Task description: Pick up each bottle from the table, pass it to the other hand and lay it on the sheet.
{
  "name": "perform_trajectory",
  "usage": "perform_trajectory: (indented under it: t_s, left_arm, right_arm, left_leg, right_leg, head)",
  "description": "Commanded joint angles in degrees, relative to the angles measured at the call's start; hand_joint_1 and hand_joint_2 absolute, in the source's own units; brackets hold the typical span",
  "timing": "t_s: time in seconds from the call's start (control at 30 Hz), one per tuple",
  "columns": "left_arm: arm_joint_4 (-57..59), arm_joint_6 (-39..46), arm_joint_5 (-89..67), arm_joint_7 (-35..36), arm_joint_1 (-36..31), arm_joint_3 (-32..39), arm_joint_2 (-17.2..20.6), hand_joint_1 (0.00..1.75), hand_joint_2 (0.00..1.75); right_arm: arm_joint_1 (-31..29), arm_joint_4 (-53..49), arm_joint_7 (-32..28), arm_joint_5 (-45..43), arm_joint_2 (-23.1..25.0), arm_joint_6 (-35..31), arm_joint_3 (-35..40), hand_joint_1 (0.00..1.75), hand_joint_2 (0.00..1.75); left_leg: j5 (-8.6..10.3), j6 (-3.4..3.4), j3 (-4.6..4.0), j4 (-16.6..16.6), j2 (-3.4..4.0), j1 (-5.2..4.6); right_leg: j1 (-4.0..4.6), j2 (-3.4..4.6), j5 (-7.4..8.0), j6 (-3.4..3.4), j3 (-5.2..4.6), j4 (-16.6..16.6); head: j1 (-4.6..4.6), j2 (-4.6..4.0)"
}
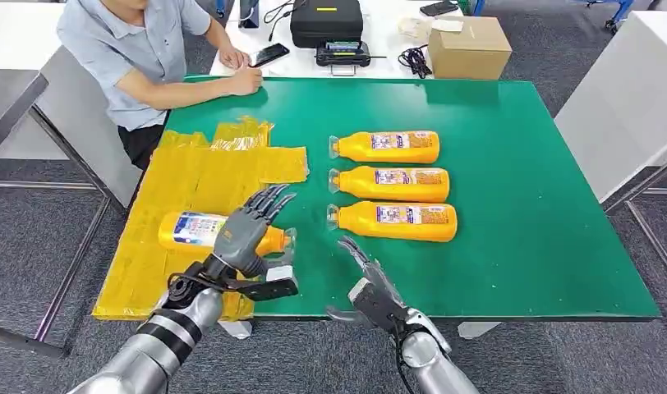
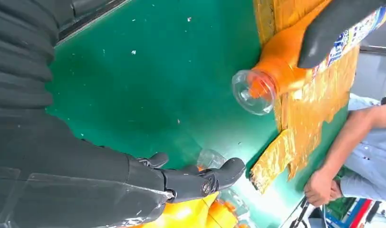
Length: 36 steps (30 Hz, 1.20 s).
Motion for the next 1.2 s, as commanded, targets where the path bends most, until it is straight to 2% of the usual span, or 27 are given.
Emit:
perform_trajectory:
  t_s: [0.03, 0.1, 0.37, 0.53, 0.57, 0.6, 0.67, 0.7, 0.73, 0.77, 0.83, 0.87, 0.9, 0.93, 0.97, 1.1, 1.2]
  left_arm:
    - [-13.90, -2.72, 10.89, -1.23, 5.17, -2.17, -1.55, 0.00, 1.75]
    - [-21.41, -8.72, 27.22, -2.01, 10.32, 0.17, -4.81, 0.00, 1.75]
    - [-21.81, -8.00, 27.56, -0.78, 10.36, -1.05, -4.08, 0.00, 1.75]
    - [-21.81, -8.00, 27.56, -0.78, 10.36, -1.05, -4.08, 0.00, 1.75]
    - [-23.31, -11.91, 39.46, -3.19, 12.36, 1.73, -6.39, 0.00, 1.75]
    - [-24.05, -13.99, 44.93, -2.62, 13.73, 1.91, -7.23, 0.00, 1.75]
    - [-24.29, -11.54, 50.30, -3.10, 16.38, -0.30, -8.12, 0.00, 1.75]
    - [-23.83, -10.77, 51.36, -2.70, 16.95, -1.30, -7.99, 0.00, 1.75]
    - [-23.37, -9.78, 51.52, -2.97, 17.40, -1.89, -7.96, 0.00, 1.75]
    - [-22.76, -8.45, 51.67, -3.12, 17.71, -2.54, -7.88, 0.00, 1.75]
    - [-22.06, -8.08, 52.94, -2.65, 17.75, -3.13, -8.10, 0.00, 1.75]
    - [-21.80, -8.03, 54.31, -1.90, 17.74, -3.18, -8.63, 0.00, 1.75]
    - [-21.56, -8.34, 55.11, -1.12, 17.68, -3.34, -8.89, 0.00, 0.00]
    - [-21.42, -8.16, 55.90, -0.44, 17.65, -3.83, -9.00, 0.00, 1.75]
    - [-20.74, -8.75, 56.39, 0.90, 17.36, -4.60, -9.00, 0.00, 1.75]
    - [-19.99, -12.03, 59.37, 3.11, 17.15, -6.18, -8.43, 0.00, 1.75]
    - [-21.09, -17.23, 62.67, 4.63, 17.43, -6.65, -6.88, 0.00, 1.75]
  right_arm:
    - [1.25, -1.95, -0.49, -0.58, 0.13, -3.01, -2.79, 0.00, 1.75]
    - [4.31, -7.75, 0.25, -2.24, 0.55, -5.20, -4.90, 0.00, 1.75]
    - [4.62, -8.51, 0.97, -2.33, 0.33, -4.90, -4.75, 0.00, 1.75]
    - [4.62, -8.51, 0.97, -2.33, 0.33, -4.90, -4.75, 0.00, 1.75]
    - [5.30, -9.38, 0.95, -4.30, 0.96, -5.40, -6.06, 0.00, 1.75]
    - [6.03, -10.78, 1.57, -6.85, 1.10, -4.40, -6.90, 0.00, 1.75]
    - [7.13, -13.84, 4.86, -11.30, 0.68, -1.95, -7.56, 0.00, 1.75]
    - [6.88, -13.89, 7.07, -10.20, 0.41, -3.66, -7.34, 0.00, 0.00]
    - [6.47, -13.80, 8.19, -8.31, 0.33, -6.28, -6.92, 0.00, 0.00]
    - [5.69, -13.55, 8.85, -3.81, 0.31, -11.79, -5.90, 0.00, 1.75]
    - [4.62, -13.58, 8.74, 4.78, -1.24, -18.50, -3.50, 0.00, 1.75]
    - [4.23, -14.19, 8.82, 7.79, -2.78, -19.64, -2.07, 0.00, 1.75]
    - [4.08, -14.46, 9.62, 8.15, -3.58, -19.07, -1.88, 0.00, 1.75]
    - [3.77, -14.63, 11.77, 10.63, -5.02, -18.80, -1.39, 0.00, 1.75]
    - [2.78, -14.13, 12.79, 14.95, -7.25, -19.85, -0.41, 0.00, 1.75]
    - [-1.54, -7.67, 16.91, 26.64, -11.25, -24.39, 0.22, 0.00, 1.75]
    - [-4.06, -3.40, 17.06, 29.68, -11.97, -25.82, 0.53, 0.00, 1.75]
  left_leg:
    - [-0.18, -0.16, 0.25, 0.04, 0.11, 0.12]
    - [-0.13, -0.13, 0.11, 0.06, 0.02, 0.09]
    - [-0.11, -0.11, -0.04, 0.01, 0.06, 0.05]
    - [-0.23, -0.23, 0.16, 0.08, 0.16, 0.16]
    - [-0.12, -0.13, 0.02, 0.02, 0.10, 0.08]
    - [-0.16, -0.16, 0.10, 0.02, 0.14, 0.11]
    - [-0.27, -0.17, 0.20, 0.06, 0.13, 0.13]
    - [-0.33, -0.20, 0.25, 0.11, 0.16, 0.15]
    - [-0.18, -0.11, 0.05, 0.04, 0.08, 0.06]
    - [-0.23, -0.12, 0.16, 0.01, 0.09, 0.04]
    - [-0.18, -0.11, 0.10, -0.02, 0.17, 0.05]
    - [-0.20, -0.13, 0.13, -0.01, 0.16, 0.05]
    - [-0.20, -0.14, 0.09, 0.04, 0.14, 0.06]
    - [-0.15, -0.10, -0.02, 0.04, 0.06, 0.05]
    - [-0.19, -0.14, 0.06, 0.04, 0.09, 0.07]
    - [-0.23, -0.17, 0.18, 0.08, 0.14, 0.11]
    - [-0.12, -0.08, 0.06, -0.03, 0.16, 0.03]
  right_leg:
    - [0.13, 0.05, -0.14, -0.20, 0.26, -0.01]
    - [0.10, -0.04, -0.12, -0.16, 0.14, 0.02]
    - [0.07, 0.02, -0.07, -0.14, -0.04, 0.00]
    - [0.19, 0.09, -0.14, -0.27, 0.16, 0.00]
    - [0.10, 0.06, -0.06, -0.14, 0.00, -0.04]
    - [0.13, 0.08, -0.09, -0.18, 0.08, -0.04]
    - [0.16, 0.05, -0.19, -0.20, 0.20, -0.03]
    - [0.17, 0.07, -0.25, -0.24, 0.26, 0.01]
    - [0.08, 0.03, -0.14, -0.13, 0.05, -0.02]
    - [0.06, 0.03, -0.18, -0.14, 0.16, -0.04]
    - [0.07, 0.12, -0.10, -0.13, 0.10, -0.08]
    - [0.07, 0.10, -0.12, -0.16, 0.12, -0.06]
    - [0.08, 0.08, -0.12, -0.16, 0.10, -0.03]
    - [0.07, 0.01, -0.08, -0.13, 0.01, -0.04]
    - [0.10, 0.03, -0.11, -0.17, 0.08, -0.03]
    - [0.14, 0.05, -0.12, -0.22, 0.21, -0.06]
    - [0.06, 0.14, 0.01, -0.09, 0.07, -0.14]
  head:
    - [-0.02, 0.00]
    - [-0.02, 0.00]
    - [0.00, 0.00]
    - [-0.02, 0.00]
    - [-0.02, 0.00]
    - [-0.02, 0.00]
    - [-0.02, 0.00]
    - [-0.02, 0.00]
    - [-0.04, 0.00]
    - [-0.02, 0.00]
    - [0.00, 0.00]
    - [-0.02, 0.00]
    - [-0.02, 0.00]
    - [-0.02, 0.00]
    - [-0.02, 0.00]
    - [-0.02, 0.00]
    - [-0.02, 0.00]
